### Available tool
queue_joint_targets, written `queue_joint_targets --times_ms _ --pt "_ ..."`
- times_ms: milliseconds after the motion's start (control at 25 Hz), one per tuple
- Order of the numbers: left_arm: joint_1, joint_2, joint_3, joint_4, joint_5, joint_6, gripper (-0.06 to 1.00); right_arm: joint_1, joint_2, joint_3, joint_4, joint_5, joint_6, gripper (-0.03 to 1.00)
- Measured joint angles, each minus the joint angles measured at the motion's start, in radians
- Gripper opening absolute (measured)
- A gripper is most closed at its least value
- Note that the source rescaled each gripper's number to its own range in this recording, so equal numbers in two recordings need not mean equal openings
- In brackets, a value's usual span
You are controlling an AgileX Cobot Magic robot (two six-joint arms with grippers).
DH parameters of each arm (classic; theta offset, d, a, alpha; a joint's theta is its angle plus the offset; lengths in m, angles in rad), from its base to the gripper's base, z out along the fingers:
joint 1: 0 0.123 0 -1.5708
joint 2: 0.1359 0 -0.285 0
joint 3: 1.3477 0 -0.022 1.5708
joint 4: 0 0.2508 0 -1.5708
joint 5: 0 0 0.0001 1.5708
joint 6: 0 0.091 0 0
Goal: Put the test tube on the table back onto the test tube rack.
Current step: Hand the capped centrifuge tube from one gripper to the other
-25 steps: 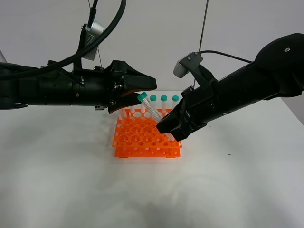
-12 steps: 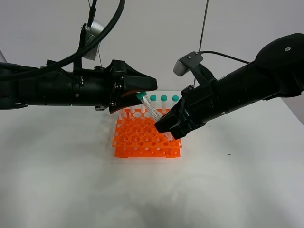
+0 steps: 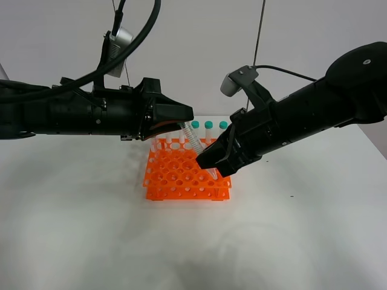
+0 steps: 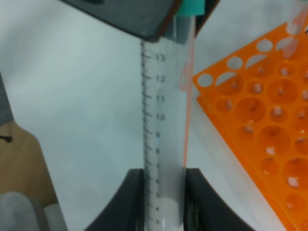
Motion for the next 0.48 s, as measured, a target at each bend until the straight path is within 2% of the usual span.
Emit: queue_joint_targets --times_ms 480 --pt "0.0 0.0 0.0 0.01 0.003 0.0 0.01 0.0 0.0 0.0 0.0 0.004 0.0 0.03"
